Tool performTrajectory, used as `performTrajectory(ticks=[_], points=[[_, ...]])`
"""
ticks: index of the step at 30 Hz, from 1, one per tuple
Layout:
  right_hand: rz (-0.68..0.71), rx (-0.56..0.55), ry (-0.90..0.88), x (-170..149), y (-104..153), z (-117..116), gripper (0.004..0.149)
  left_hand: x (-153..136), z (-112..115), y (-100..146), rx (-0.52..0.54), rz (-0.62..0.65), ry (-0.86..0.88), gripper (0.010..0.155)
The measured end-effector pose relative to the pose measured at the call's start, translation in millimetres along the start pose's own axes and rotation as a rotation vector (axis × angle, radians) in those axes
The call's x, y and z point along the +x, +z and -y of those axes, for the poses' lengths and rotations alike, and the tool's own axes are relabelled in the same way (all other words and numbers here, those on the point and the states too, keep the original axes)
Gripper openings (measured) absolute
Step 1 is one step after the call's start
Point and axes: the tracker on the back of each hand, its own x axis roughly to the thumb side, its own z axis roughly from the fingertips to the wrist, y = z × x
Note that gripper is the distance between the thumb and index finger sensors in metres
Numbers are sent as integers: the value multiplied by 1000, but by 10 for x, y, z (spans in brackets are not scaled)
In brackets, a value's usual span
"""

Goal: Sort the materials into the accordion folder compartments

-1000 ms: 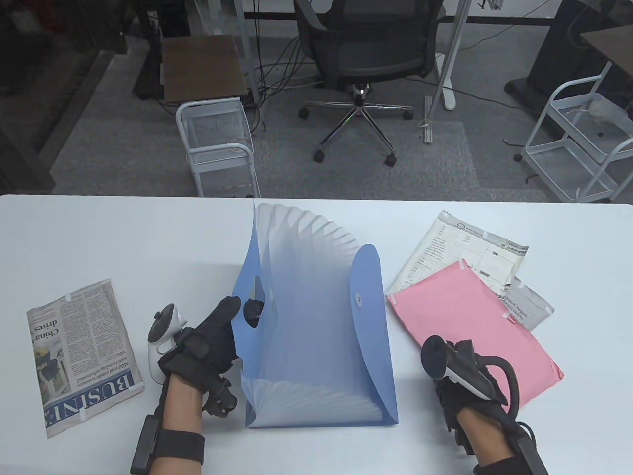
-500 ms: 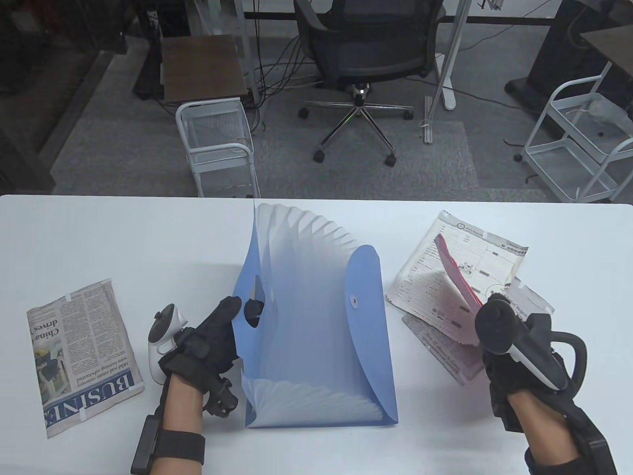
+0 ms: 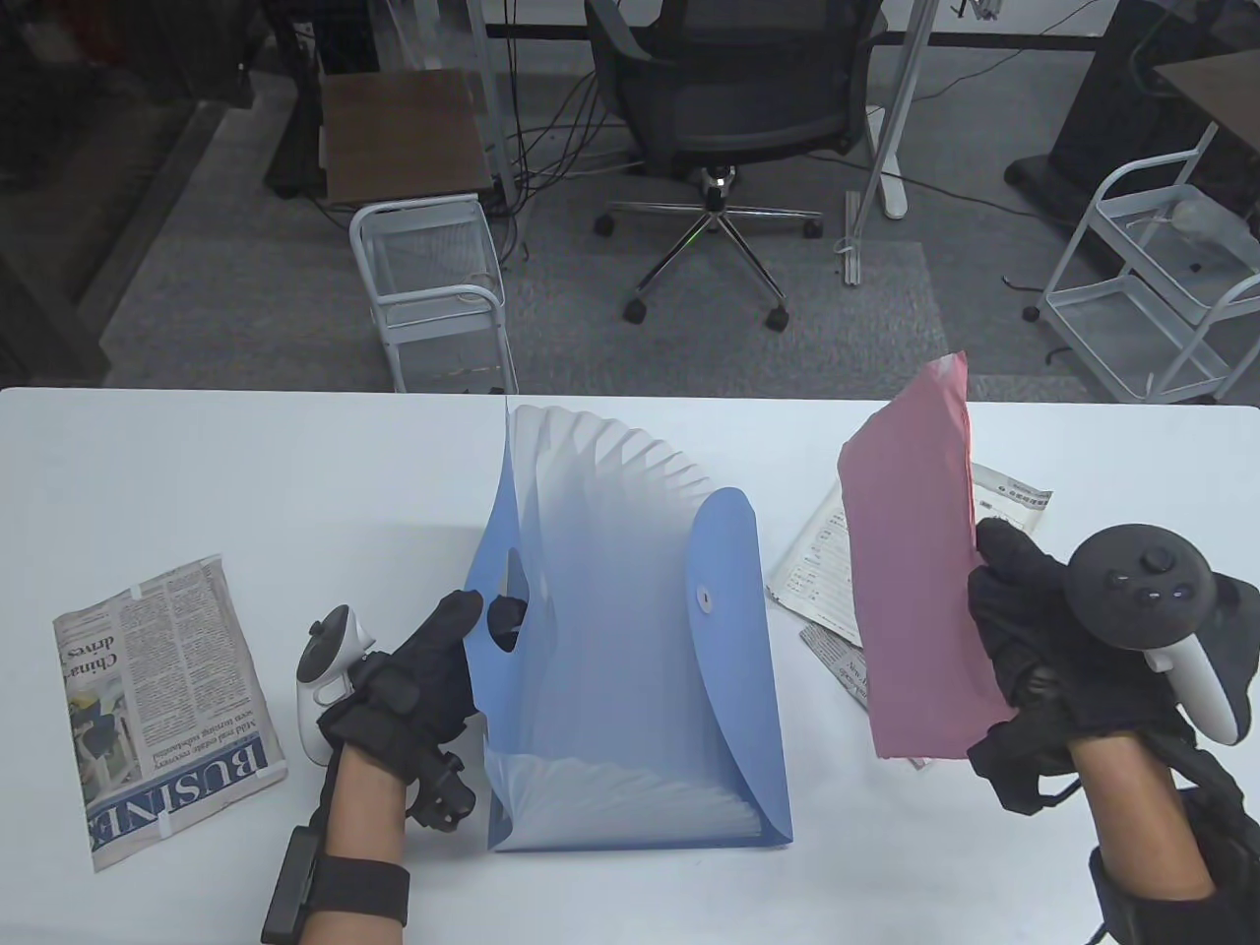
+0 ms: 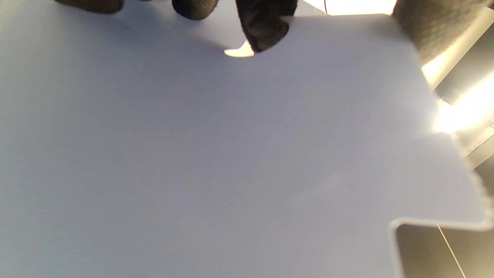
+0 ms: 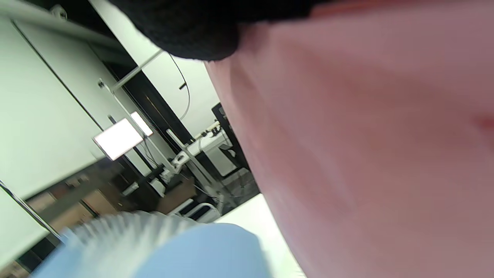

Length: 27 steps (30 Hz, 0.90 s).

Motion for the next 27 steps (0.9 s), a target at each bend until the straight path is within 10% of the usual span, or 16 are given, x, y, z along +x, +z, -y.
performTrajectory(ticks=[11,27], points=[[85,36,-523,367,-40,193,47,8,-2,6,-1,4,8,75],[291,176,-535,1134,-11,-276,48,9,-5,12,-1,7,10,74]])
